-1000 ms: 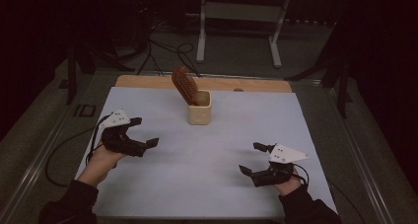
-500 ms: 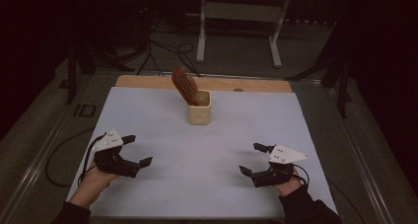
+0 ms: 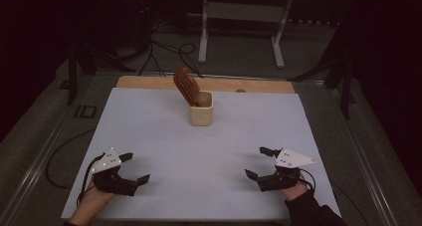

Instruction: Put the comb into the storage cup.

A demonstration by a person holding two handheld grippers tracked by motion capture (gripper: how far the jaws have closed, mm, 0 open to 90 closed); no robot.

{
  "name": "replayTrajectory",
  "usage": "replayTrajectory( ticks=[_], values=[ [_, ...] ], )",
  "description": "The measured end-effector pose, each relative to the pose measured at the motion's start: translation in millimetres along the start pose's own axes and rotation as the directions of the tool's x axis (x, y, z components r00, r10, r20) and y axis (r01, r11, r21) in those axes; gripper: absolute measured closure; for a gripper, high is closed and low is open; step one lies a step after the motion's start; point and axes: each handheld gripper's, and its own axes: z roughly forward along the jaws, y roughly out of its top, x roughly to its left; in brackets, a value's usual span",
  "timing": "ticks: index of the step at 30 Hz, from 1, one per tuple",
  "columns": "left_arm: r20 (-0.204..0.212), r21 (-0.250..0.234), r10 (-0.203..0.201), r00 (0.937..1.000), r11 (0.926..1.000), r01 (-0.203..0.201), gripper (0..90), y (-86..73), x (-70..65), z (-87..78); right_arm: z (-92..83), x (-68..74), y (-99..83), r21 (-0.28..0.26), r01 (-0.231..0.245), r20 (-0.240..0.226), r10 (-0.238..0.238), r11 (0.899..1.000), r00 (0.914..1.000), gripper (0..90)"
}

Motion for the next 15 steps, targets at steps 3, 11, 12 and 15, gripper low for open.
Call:
replayTrajectory(
  ticks=[3, 11, 12, 15],
  values=[
    [-0.004, 0.006, -0.001, 1.0000, 1.0000, 0.001, 0.0, -5.7, -1.6, -0.9, -1.8, 0.0, -2.4, 0.000, 0.006, 0.002, -0.006, 1.000, 1.0000, 9.6],
    [-0.048, 0.045, -0.016, 0.9987, 0.9988, 0.018, 0.0, -25.7, -7.7, -4.0, -1.3, 1.6, -5.3, 0.011, 0.003, 0.001, -0.003, 1.000, 1.0000, 9.6],
    [-0.048, 0.045, -0.027, 0.9985, 0.9986, 0.029, 0.0, -27.6, -7.3, -4.6, -1.4, 1.6, -5.0, 0.011, 0.005, 0.002, -0.005, 1.000, 1.0000, 9.6],
    [-0.074, 0.057, -0.033, 0.9967, 0.9977, 0.037, 0.0, -32.6, -6.6, -6.7, -1.7, 0.8, -5.4, 0.005, 0.007, 0.006, -0.007, 1.000, 1.0000, 9.6]
  ],
)
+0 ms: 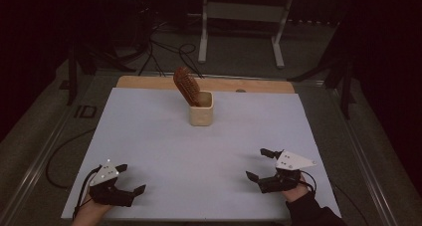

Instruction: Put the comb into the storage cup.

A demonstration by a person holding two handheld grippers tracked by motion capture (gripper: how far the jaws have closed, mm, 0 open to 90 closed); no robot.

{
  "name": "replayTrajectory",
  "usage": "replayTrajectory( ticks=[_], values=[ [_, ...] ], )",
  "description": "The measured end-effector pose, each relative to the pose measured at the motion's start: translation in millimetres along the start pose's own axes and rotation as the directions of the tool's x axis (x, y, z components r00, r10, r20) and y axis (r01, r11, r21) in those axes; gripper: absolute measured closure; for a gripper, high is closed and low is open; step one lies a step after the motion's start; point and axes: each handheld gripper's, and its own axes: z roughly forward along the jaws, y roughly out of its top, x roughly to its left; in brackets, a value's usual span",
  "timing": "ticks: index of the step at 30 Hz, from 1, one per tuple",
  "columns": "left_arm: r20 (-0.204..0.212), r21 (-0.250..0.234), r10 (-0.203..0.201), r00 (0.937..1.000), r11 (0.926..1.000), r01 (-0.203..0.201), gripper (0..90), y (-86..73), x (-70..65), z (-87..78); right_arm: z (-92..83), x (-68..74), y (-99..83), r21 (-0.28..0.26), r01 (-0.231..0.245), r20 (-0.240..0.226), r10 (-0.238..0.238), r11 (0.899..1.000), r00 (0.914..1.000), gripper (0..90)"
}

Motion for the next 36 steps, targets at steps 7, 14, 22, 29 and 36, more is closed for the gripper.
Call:
replayTrajectory(
  ticks=[7, 14, 22, 29, 36],
  values=[
    [-0.078, -0.007, -0.018, 0.9968, 0.9998, 0.017, 0.0, -5.8, 1.7, -6.1, 2.4, 0.4, -1.2, 0.007, 0.010, -0.007, -0.010, 1.000, 0.9999, 9.6],
    [-0.134, -0.020, -0.010, 0.9909, 0.9998, 0.008, 0.0, -7.8, 1.5, -5.2, 4.4, 0.0, -2.8, 0.011, 0.008, -0.003, -0.008, 1.000, 1.0000, 9.6],
    [-0.122, -0.030, -0.005, 0.9925, 0.9996, 0.002, 0.0, -7.5, -0.2, -2.8, 7.6, -0.5, -4.7, 0.027, 0.020, -0.004, -0.020, 0.999, 0.9998, 9.6],
    [-0.128, -0.032, 0.007, 0.9918, 0.9994, -0.011, 0.0, -6.8, -1.4, -4.0, 8.7, -0.8, -5.6, 0.031, 0.017, -0.001, -0.017, 0.999, 0.9999, 9.6],
    [-0.124, -0.030, 0.005, 0.9923, 0.9995, -0.009, 0.0, -7.4, -1.5, -3.3, 9.7, -0.5, -5.9, 0.033, 0.014, 0.000, -0.014, 0.999, 0.9999, 9.6]
  ],
)
